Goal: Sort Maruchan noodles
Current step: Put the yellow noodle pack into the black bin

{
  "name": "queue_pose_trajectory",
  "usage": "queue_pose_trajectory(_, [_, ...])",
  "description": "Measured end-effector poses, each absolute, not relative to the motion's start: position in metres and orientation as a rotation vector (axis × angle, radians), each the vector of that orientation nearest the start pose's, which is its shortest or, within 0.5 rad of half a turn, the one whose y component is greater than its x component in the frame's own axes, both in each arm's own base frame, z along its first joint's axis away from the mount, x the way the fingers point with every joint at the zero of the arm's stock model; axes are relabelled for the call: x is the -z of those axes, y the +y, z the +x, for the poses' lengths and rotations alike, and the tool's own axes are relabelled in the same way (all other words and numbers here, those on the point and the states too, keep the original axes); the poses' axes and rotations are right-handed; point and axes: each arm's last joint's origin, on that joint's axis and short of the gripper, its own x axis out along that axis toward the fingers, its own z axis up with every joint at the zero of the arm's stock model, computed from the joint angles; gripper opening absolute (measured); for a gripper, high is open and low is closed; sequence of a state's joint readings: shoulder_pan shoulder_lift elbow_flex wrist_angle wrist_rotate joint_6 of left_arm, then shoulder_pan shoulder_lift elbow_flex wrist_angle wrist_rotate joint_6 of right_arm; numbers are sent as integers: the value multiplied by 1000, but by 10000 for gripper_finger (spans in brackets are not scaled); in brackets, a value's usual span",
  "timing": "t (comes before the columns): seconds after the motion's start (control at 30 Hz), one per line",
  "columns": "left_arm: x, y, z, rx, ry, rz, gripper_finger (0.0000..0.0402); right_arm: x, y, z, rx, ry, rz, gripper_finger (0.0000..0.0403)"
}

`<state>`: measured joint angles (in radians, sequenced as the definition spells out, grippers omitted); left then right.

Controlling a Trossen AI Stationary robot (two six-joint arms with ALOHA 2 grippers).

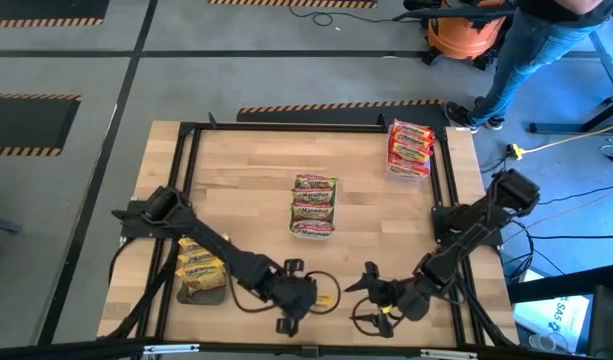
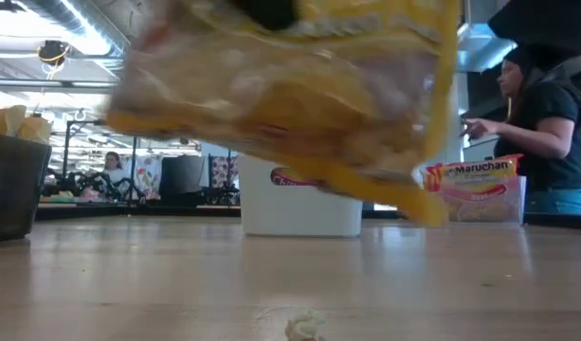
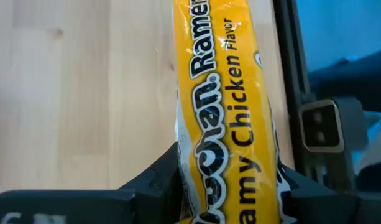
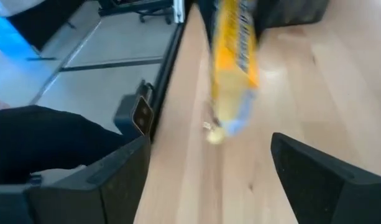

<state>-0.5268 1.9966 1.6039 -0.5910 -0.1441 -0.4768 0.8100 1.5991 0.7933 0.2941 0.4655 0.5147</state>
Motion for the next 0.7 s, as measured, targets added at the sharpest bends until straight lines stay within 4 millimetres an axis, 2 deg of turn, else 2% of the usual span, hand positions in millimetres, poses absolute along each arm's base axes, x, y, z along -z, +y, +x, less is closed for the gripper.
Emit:
queue_pose_trajectory(0.17, [-234, -228, 356, 124, 1018, -106, 122, -185, 229, 225, -171, 473, 191, 303])
queue_pose_trajectory(0.33, [-244, -244, 329, 91, 1054, -96, 122, -183, 228, 224, -161, 484, 221, 299])
queue_pose_trajectory(0.5, [-262, -253, 293, -28, 1072, -98, 122, -183, 227, 225, -158, 486, 220, 299])
queue_pose_trajectory(0.7, [-291, -257, 232, -190, 1078, -124, 123, -182, 226, 225, -139, 485, 210, 298])
